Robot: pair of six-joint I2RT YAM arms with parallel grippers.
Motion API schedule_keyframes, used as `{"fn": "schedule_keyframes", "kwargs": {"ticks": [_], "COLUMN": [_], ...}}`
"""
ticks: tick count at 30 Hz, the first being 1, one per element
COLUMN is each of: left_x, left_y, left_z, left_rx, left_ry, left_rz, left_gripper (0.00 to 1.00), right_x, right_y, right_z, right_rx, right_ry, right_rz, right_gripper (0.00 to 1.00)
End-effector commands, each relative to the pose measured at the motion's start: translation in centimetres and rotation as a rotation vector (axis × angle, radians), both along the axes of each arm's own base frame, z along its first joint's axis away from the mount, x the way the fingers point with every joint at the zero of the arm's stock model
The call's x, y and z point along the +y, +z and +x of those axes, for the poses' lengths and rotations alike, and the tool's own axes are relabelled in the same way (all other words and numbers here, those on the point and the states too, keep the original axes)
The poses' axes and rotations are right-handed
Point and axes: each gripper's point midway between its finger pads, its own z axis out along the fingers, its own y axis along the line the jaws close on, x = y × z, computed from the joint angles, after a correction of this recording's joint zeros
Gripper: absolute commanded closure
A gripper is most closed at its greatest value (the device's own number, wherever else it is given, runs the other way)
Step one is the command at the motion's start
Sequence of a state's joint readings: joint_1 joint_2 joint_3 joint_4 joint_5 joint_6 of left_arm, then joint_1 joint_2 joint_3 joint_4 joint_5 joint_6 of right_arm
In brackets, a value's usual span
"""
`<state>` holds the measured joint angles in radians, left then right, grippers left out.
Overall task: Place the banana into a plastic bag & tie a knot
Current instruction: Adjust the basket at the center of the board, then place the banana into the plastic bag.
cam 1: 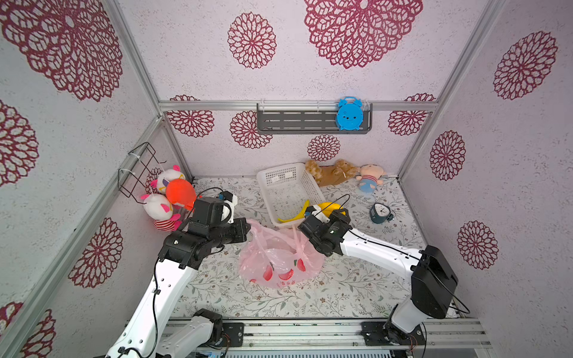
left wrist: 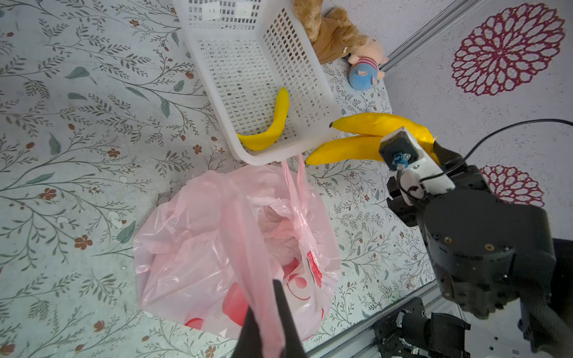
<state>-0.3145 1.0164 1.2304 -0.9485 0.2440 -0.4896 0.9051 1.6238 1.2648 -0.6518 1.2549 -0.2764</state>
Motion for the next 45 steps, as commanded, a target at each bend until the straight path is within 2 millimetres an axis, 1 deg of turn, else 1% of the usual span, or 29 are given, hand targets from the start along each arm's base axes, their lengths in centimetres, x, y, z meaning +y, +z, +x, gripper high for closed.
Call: {"fn": "schedule_keyframes", "kwargs": {"ticks": [1,3,5,7,10,12,15,18,21,22,23,26,30,33,35,37,38,40,41,45], "left_x": [-0.4,-0.3,-0.2,-0.2,0.0,0.1,0.1,0.1,-0.2,-0.2,-0.2,-0.3,-0.5,-1.0,-1.3,-1.3,-1.3,-1.0,-0.8,-0.6], "left_y": [0.7,0.4,0.2,0.1,0.1,0.1,0.2,0.3,0.3,0.3,0.3,0.3,0.6,1.2,1.8,2.3,2.5,2.9,3.1,4.1], "left_z": [0.0,0.1,0.0,-0.1,-0.2,-0.3,-0.4,-0.4,-0.5,-0.5,-0.6,-0.6,-0.8,-1.0,-1.4,-1.6,-1.8,-2.1,-2.3,-2.8], "left_rx": [-0.032,-0.024,-0.021,-0.024,-0.031,-0.031,-0.033,-0.037,-0.034,-0.032,-0.034,-0.034,-0.04,-0.048,-0.063,-0.079,-0.087,-0.096,-0.102,-0.137], "left_ry": [-0.031,-0.027,-0.025,-0.023,-0.017,-0.014,-0.012,-0.014,-0.028,-0.03,-0.032,-0.036,-0.05,-0.073,-0.086,-0.087,-0.085,-0.075,-0.07,-0.061], "left_rz": [0.002,0.011,0.016,0.017,0.021,0.021,0.018,0.013,0.005,0.004,0.005,0.005,-0.004,-0.034,-0.06,-0.077,-0.081,-0.083,-0.082,-0.094], "left_gripper": [1.0,1.0,1.0,1.0,1.0,1.0,1.0,1.0,1.0,1.0,1.0,1.0,1.0,1.0,1.0,1.0,1.0,1.0,1.0,1.0], "right_x": [1.2,3.0,4.7,6.6,9.2,10.6,12.1,13.1,14.3,15.6,16.3,17.4,18.6,19.8,20.6,20.8,20.8,19.7,19.6,19.7], "right_y": [5.6,6.5,7.1,7.1,6.6,5.6,3.8,2.1,1.1,0.9,0.5,-0.4,-1.5,-2.7,-3.8,-4.8,-5.5,-6.6,-7.1,-8.2], "right_z": [-1.4,-2.6,-3.9,-5.1,-6.4,-7.1,-7.6,-7.3,-7.0,-7.8,-8.1,-8.1,-8.2,-8.8,-9.1,-9.0,-9.3,-8.6,-8.9,-9.4], "right_rx": [-0.138,-0.118,-0.102,-0.061,-0.035,0.004,0.057,0.112,0.157,0.179,0.193,0.204,0.249,0.35,0.437,0.526,0.579,0.656,0.699,0.842], "right_ry": [0.031,0.124,0.221,0.326,0.433,0.485,0.528,0.523,0.53,0.566,0.583,0.598,0.626,0.671,0.7,0.691,0.68,0.611,0.592,0.54], "right_rz": [0.196,0.294,0.357,0.4,0.402,0.381,0.322,0.242,0.189,0.174,0.155,0.078,0.026,0.019,0.024,0.051,0.062,0.085,0.103,0.252], "right_gripper": [1.0,1.0,1.0,1.0,1.0,1.0,1.0,1.0,1.0,1.0,1.0,1.0,1.0,1.0,1.0,1.0,1.0,1.0,1.0,1.0]}}
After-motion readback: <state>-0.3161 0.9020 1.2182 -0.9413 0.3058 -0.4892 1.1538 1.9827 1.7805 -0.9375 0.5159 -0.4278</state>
